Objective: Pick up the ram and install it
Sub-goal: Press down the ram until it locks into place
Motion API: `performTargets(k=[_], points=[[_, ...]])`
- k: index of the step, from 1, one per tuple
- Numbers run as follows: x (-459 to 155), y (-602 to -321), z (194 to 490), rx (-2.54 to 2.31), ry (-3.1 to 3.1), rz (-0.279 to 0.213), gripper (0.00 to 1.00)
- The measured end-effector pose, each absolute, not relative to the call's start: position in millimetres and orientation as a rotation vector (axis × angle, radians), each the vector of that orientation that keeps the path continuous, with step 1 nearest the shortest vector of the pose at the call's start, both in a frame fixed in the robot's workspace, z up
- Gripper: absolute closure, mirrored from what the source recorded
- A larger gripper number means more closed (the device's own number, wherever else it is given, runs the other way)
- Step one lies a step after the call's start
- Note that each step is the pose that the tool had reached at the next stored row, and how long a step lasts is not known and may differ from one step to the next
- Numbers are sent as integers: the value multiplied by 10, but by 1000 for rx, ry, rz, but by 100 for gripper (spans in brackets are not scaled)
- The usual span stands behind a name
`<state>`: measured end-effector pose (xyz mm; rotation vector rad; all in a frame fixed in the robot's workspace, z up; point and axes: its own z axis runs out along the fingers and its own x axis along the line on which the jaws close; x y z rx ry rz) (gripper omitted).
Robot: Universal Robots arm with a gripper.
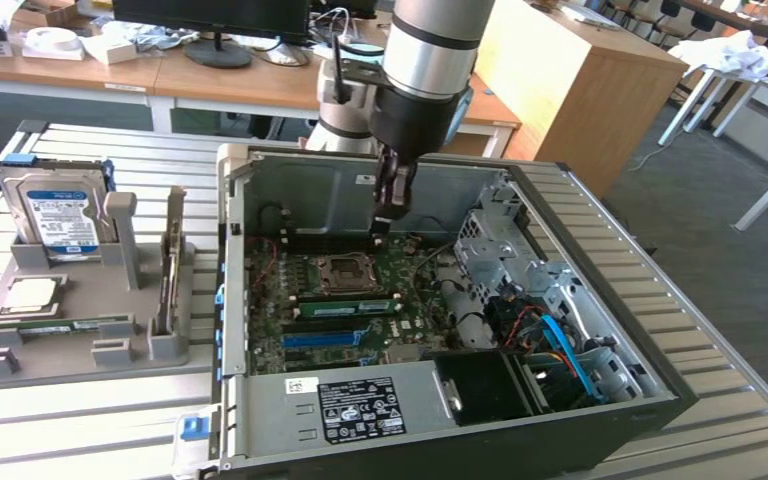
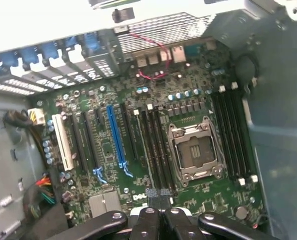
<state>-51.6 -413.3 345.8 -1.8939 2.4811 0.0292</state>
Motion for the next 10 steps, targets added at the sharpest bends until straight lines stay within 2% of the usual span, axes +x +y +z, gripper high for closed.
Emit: performTargets(k=[10], points=[[-518, -4133, 3454, -1706, 2612, 27, 90]])
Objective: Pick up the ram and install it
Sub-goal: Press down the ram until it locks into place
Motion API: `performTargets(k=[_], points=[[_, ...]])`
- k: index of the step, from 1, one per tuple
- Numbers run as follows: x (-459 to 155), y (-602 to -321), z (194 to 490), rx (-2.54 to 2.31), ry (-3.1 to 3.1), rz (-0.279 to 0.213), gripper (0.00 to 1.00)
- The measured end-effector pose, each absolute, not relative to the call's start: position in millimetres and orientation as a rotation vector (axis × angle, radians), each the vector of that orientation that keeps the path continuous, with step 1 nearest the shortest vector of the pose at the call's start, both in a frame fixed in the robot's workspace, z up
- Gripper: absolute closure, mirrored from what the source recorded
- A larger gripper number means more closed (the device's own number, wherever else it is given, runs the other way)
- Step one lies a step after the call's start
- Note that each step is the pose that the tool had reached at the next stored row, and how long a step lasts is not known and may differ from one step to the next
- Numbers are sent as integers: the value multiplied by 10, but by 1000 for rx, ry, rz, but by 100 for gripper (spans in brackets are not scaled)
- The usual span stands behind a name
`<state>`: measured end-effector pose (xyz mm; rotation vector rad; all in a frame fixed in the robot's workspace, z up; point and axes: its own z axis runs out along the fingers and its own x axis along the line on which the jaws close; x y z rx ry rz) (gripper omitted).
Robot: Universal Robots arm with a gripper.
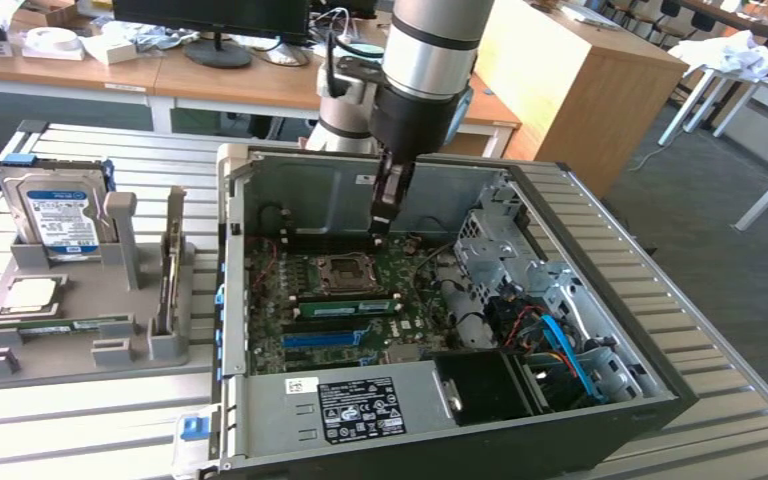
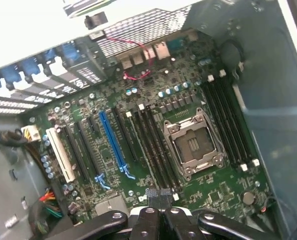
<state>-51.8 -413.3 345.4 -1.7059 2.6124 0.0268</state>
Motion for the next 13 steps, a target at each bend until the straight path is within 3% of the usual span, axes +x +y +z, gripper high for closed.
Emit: performTargets(k=[13], points=[[-519, -4133, 3443, -1440, 2766, 23, 90]])
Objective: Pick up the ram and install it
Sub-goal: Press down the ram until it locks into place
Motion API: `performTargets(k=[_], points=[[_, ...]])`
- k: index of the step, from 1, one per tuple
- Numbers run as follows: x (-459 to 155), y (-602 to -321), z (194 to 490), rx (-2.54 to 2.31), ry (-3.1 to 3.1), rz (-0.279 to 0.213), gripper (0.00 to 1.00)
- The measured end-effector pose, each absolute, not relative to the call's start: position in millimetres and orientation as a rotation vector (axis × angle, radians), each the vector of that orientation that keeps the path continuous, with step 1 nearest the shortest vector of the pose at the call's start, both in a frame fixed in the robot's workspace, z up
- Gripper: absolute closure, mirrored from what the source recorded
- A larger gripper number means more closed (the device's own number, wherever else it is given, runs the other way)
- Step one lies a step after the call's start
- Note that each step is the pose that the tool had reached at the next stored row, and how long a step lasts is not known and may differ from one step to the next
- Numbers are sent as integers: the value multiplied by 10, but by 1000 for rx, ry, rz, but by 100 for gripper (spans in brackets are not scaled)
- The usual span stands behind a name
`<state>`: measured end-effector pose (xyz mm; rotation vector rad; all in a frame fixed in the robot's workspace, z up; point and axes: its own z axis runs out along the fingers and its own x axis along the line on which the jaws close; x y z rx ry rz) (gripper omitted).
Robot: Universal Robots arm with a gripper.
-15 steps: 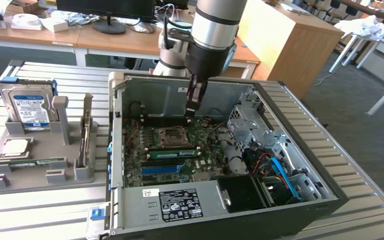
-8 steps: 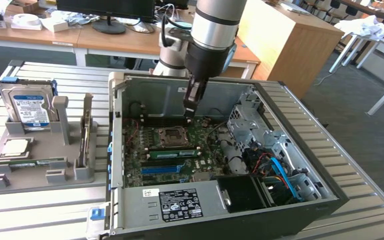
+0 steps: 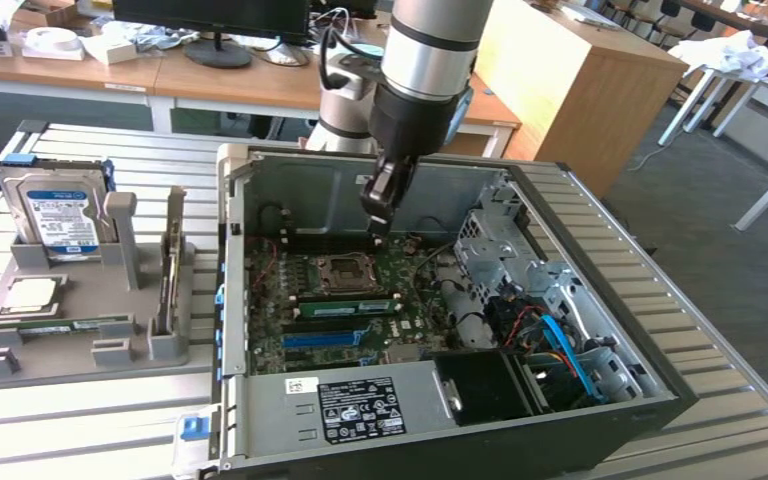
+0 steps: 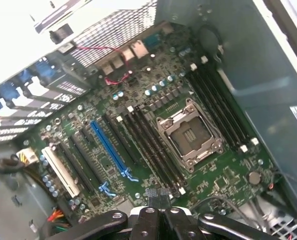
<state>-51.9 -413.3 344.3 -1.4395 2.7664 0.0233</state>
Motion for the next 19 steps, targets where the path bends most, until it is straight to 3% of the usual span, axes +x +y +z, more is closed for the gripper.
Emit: performTargets(k=[19], points=[[-519, -4133, 3414, -1021, 2945, 18, 90]])
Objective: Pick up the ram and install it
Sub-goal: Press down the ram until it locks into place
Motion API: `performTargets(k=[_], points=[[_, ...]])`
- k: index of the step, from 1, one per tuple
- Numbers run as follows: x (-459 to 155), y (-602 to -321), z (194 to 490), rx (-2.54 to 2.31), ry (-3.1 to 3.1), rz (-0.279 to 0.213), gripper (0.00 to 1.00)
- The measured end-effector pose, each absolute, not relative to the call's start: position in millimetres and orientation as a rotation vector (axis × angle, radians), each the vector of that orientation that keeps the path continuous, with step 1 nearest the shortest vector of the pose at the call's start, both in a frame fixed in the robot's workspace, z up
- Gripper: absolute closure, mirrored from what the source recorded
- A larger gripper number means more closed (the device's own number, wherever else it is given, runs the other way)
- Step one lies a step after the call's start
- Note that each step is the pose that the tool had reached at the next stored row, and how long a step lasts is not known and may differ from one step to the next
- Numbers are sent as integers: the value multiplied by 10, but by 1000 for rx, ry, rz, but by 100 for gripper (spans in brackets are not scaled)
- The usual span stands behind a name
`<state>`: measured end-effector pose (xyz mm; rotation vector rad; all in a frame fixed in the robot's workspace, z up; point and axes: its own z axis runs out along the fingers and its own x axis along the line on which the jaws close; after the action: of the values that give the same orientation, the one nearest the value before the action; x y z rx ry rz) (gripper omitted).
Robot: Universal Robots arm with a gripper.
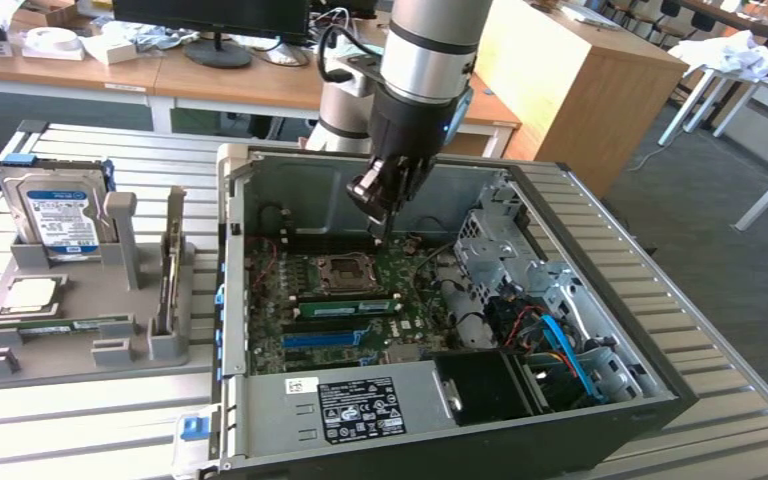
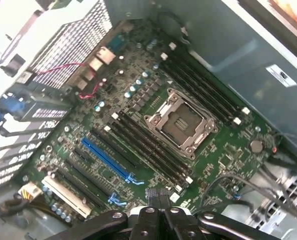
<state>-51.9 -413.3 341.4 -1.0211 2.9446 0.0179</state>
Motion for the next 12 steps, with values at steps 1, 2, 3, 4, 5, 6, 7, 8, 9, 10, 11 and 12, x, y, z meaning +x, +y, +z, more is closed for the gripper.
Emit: performTargets(k=[1, 2, 3, 4, 5, 6, 7, 8, 9, 10, 11, 12], points=[[-519, -4133, 3412, -999, 2952, 18, 90], [-519, -4133, 3410, -976, 2960, 17, 90], [-519, -4133, 3408, -954, 2967, 17, 90], [-520, -4133, 3406, -932, 2974, 17, 90], [-520, -4133, 3405, -911, 2980, 16, 90], [-520, -4133, 3403, -891, 2986, 16, 90], [-520, -4133, 3402, -870, 2992, 16, 90], [-520, -4133, 3400, -849, 2998, 16, 90], [-521, -4133, 3398, -827, 3004, 15, 90], [-521, -4133, 3396, -805, 3010, 15, 90], [-521, -4133, 3394, -784, 3016, 15, 90], [-522, -4133, 3392, -762, 3021, 14, 90]])
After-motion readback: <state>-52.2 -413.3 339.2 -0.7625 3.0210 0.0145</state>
